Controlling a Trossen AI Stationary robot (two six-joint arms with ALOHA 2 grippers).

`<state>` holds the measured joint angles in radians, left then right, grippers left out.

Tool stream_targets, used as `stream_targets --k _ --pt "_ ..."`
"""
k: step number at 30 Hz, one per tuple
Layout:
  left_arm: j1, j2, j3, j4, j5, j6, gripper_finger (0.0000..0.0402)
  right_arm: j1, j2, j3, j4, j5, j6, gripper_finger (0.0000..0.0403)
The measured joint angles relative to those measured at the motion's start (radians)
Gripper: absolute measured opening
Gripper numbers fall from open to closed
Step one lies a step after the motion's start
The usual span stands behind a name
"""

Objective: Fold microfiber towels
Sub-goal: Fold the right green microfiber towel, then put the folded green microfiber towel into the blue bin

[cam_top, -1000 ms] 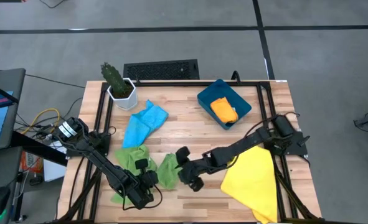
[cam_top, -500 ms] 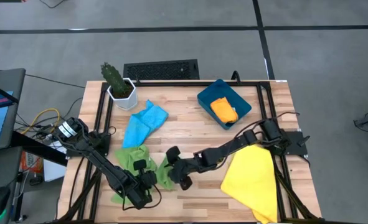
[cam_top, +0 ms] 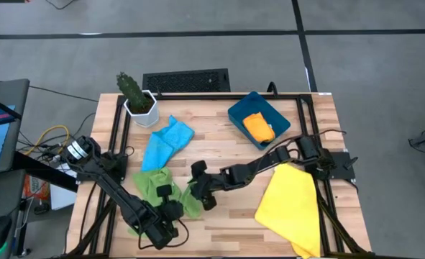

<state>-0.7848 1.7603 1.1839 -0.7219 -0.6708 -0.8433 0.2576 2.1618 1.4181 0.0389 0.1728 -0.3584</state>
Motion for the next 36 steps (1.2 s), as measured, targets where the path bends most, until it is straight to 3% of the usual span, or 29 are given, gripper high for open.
stream_targets --k 7,9,13,20,29,36 --pt "0.012 0.0 0.0 0.104 -0.198 0.152 0.0 0.001 -0.086 0.0 -0.125 0.012 0.065 0.0226" --pt "0.025 0.001 -0.002 0.2 -0.196 0.245 0.0 0.002 -0.111 0.0 -0.177 0.012 0.097 0.0226" --pt "0.053 0.008 -0.049 0.355 -0.093 0.373 0.0 0.014 -0.12 0.0 -0.252 0.009 0.161 0.0226" --pt "0.064 0.008 -0.192 0.453 0.01 0.265 0.0 0.039 -0.128 0.0 -0.299 0.013 0.284 0.0226" --pt "0.045 0.009 -0.263 0.449 0.004 0.15 0.0 -0.01 -0.128 0.0 -0.373 0.013 0.622 0.0226" --pt "0.045 0.009 -0.294 0.451 0.011 0.113 0.0 -0.053 -0.107 0.002 -0.385 -0.04 0.714 0.0254"
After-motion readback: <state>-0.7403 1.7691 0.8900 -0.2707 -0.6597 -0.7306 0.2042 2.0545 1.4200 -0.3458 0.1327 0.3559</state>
